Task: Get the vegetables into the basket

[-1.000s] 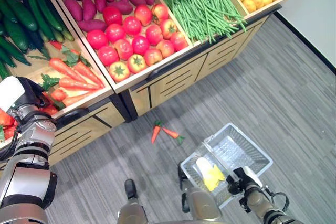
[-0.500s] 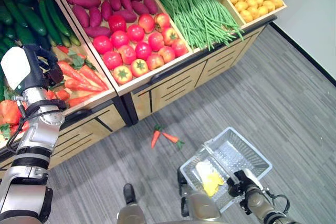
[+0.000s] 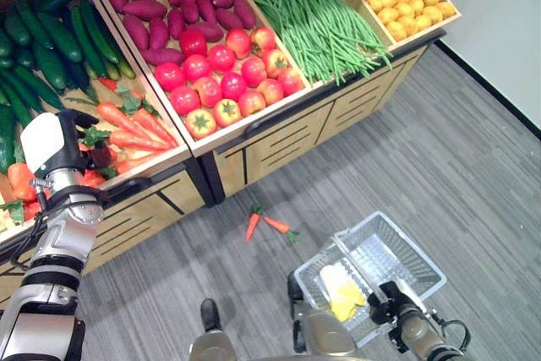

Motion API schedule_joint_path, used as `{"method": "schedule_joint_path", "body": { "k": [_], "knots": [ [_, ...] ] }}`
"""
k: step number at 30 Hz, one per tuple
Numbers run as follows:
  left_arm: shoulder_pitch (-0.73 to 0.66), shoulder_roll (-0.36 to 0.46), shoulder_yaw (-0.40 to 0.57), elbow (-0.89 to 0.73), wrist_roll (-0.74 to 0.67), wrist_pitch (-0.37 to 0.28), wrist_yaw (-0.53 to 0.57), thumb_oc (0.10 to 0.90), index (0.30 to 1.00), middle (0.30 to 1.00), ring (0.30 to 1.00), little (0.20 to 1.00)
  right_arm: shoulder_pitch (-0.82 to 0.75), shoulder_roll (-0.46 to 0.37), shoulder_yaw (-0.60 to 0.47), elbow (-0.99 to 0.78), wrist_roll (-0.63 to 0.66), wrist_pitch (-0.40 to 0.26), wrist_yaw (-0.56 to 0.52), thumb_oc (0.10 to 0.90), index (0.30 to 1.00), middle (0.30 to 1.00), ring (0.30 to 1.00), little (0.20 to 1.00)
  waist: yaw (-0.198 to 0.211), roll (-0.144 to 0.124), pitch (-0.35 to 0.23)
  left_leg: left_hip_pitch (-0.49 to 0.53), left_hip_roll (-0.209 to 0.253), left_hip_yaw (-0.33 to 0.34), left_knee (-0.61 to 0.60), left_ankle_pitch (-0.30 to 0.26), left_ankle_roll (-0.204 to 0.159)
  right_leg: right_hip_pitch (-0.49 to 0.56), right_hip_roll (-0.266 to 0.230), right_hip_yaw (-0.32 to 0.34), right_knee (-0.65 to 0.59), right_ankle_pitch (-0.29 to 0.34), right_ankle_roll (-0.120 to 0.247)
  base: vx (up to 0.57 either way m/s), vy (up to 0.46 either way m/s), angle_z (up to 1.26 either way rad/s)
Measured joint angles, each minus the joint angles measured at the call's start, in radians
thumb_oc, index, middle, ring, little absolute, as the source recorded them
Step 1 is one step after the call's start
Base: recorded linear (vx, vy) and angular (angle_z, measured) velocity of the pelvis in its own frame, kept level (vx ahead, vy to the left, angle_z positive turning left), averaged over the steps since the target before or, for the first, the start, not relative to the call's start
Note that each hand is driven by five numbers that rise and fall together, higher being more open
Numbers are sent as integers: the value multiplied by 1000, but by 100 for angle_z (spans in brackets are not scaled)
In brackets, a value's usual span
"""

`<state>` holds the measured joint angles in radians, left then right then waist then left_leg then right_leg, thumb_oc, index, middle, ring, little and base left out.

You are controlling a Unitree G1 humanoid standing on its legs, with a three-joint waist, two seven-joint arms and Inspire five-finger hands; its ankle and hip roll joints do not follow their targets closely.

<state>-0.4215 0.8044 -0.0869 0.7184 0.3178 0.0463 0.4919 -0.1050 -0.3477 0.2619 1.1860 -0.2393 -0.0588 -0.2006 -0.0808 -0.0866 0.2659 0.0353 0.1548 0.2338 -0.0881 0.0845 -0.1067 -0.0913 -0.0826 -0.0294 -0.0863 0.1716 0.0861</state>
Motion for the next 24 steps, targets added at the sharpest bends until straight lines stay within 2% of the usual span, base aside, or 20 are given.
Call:
{"method": "schedule_joint_path", "body": {
  "k": [4,5,16,19,22,24],
  "knots": [
    [-19,4,-38,71,19,18,-18,900,1000,1000,1000,1000,6,0,1,3,0,2,0,400,300,300,300,300,-6,0,-9,-7,0,6,0,0,0,-10,0,2,0,1,0,0,0,0],
    [-51,5,-74,96,25,25,-18,900,1000,1000,1000,1000,3,0,1,4,0,2,0,400,300,300,300,300,-4,0,-9,-15,-1,8,0,1,2,-18,0,4,0,4,0,0,0,0],
    [-93,4,-94,145,38,37,-32,900,1000,1000,1000,1000,0,0,3,12,0,1,1,400,300,300,300,300,-14,0,-9,-18,0,11,0,1,2,-25,2,9,0,4,0,7,4,-1],
    [-144,8,-129,194,66,45,-46,900,1000,1000,1000,1000,-2,-1,4,18,1,1,1,400,300,300,300,300,-11,0,-9,-30,-1,13,0,2,1,-38,1,9,0,6,1,0,0,0],
    [-221,40,-211,256,108,57,-90,900,1000,1000,1000,1000,-10,-7,7,15,1,1,2,400,300,300,300,300,-16,2,-6,-64,-3,13,0,6,2,-72,0,12,0,11,0,0,0,0],
    [-309,55,-308,353,152,57,-138,900,1000,1000,1000,1000,-22,-12,19,16,3,3,4,400,300,300,300,300,-14,3,-4,-83,-3,12,0,7,2,-89,0,11,0,13,0,0,0,0]
  ]
}}
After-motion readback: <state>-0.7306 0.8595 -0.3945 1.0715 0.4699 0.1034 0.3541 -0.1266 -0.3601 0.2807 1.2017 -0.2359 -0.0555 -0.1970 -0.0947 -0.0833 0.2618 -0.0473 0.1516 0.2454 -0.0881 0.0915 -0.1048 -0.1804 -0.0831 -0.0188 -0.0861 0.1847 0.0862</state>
